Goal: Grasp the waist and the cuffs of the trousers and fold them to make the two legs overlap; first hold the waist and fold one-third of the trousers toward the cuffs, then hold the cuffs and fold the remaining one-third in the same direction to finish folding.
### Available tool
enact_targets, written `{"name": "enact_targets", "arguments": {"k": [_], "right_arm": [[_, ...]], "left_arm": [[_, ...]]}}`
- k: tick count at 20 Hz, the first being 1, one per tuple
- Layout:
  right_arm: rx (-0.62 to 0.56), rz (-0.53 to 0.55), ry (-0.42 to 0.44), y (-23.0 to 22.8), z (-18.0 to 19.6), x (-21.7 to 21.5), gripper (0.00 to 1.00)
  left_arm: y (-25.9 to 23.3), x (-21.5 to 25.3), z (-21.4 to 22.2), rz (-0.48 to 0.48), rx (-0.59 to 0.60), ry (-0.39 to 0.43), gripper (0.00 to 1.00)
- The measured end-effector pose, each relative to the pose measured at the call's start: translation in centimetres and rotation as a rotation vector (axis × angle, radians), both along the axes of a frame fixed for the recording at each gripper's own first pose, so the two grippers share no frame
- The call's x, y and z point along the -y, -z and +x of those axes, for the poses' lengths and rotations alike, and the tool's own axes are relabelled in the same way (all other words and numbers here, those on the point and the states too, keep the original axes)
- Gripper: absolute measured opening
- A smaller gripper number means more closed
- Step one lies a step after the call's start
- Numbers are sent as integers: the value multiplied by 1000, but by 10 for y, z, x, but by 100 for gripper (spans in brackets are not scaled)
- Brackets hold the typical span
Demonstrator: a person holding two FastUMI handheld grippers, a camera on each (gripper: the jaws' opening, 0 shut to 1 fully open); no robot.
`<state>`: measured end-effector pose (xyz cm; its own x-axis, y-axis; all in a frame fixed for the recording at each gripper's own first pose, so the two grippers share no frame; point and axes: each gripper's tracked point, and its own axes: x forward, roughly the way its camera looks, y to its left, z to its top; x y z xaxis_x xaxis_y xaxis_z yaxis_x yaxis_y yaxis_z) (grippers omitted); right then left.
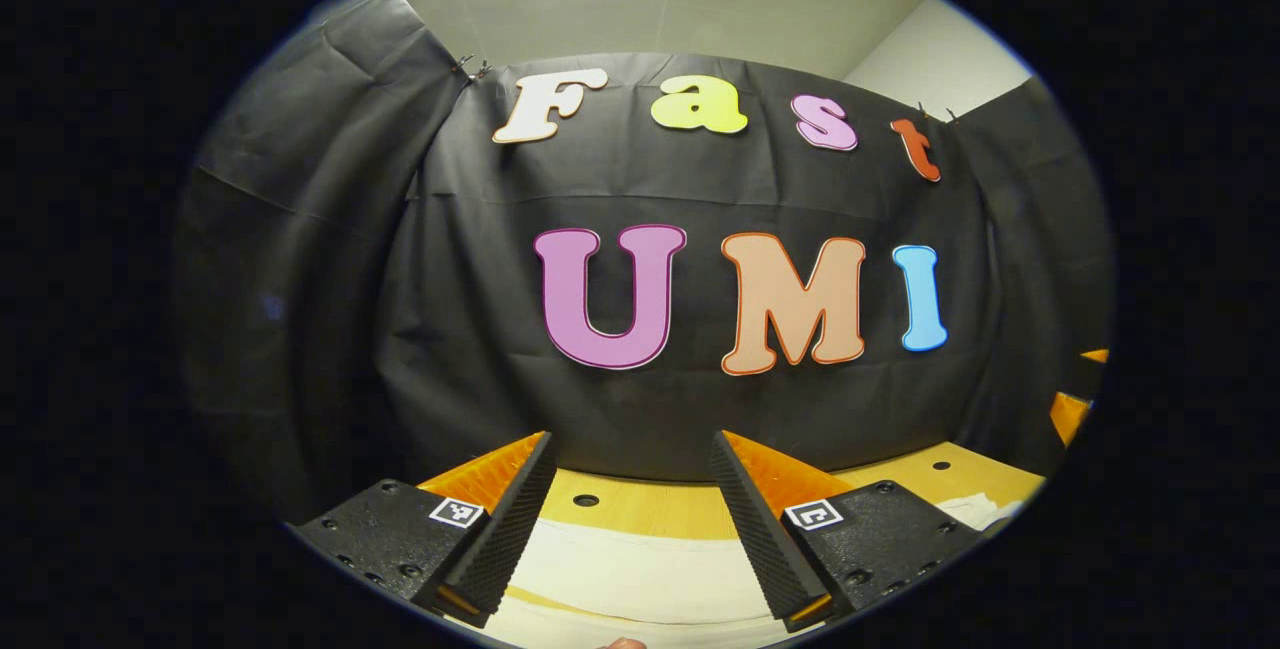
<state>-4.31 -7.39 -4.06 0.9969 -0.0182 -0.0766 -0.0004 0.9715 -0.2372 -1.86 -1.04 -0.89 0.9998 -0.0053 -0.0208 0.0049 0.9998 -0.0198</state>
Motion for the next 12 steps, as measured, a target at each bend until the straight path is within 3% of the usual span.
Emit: {"name": "enact_targets", "arguments": {"k": [6,7,8,12], "right_arm": [[-127,-223,-33,59,-24,44,97],[-156,-268,-49,75,-29,50,97],[-185,-309,-67,89,-34,57,97],[-306,-466,-143,145,-54,79,98]], "left_arm": [[11,9,3,-15,-32,-2,89],[12,11,3,-15,-36,-1,96],[13,13,4,-12,-39,-1,93],[15,21,4,2,-43,-1,96]]}}
